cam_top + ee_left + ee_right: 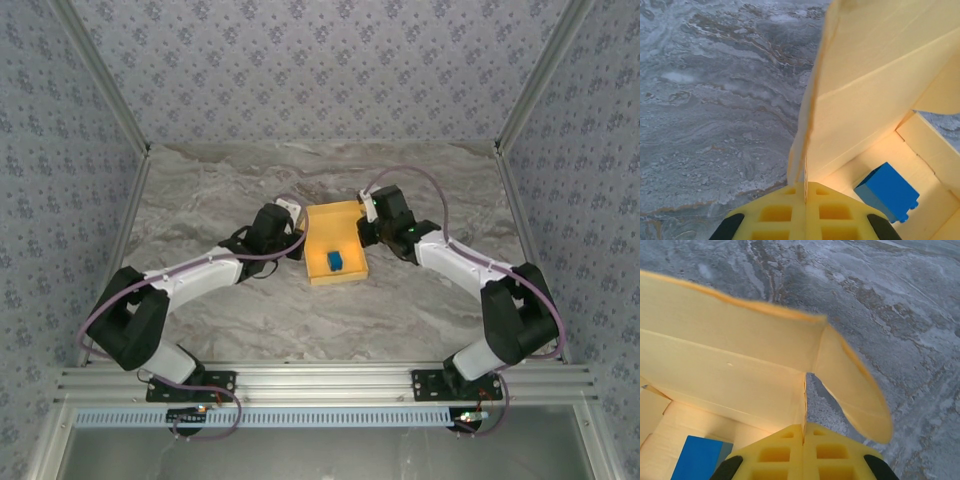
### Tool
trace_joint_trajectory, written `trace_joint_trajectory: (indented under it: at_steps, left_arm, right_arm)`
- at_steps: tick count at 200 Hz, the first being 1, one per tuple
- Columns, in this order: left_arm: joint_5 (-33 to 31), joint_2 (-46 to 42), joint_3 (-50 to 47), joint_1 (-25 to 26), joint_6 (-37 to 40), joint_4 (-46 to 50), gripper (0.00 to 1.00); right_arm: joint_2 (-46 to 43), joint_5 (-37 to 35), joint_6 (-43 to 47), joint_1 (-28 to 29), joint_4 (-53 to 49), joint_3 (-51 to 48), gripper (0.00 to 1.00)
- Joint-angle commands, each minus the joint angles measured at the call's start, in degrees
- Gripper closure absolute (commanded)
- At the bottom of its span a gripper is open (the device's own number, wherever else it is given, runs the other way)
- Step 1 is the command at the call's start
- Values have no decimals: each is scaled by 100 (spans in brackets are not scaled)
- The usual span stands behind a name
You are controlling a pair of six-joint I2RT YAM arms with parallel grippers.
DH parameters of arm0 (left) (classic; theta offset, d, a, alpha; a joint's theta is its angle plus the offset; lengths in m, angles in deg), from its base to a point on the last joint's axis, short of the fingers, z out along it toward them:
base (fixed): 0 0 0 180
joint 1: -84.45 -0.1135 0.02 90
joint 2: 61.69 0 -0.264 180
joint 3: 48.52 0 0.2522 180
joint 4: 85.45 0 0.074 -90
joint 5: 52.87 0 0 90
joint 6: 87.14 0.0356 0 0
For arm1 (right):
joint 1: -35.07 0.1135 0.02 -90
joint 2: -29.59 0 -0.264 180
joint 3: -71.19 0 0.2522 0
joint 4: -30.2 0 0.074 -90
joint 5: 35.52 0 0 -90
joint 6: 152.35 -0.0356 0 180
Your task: Fold the paper box
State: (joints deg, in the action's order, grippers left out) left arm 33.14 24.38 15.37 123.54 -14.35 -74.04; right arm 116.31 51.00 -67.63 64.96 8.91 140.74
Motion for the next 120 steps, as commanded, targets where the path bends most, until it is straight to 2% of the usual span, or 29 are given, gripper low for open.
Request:
trace_joint_trajectory:
  at_steps: [1,65,120]
  left_arm:
    - [-466,53,236,108,-153,-16,100]
    - [-1551,266,333,178,-531,-114,100]
    - [-1966,410,344,184,-691,-276,100]
  right_arm:
    - [14,-938,-685,201,-521,237,96]
    - [229,-2158,-1322,829,-837,565,98]
    - [385,-2510,-1529,1060,-959,722,98]
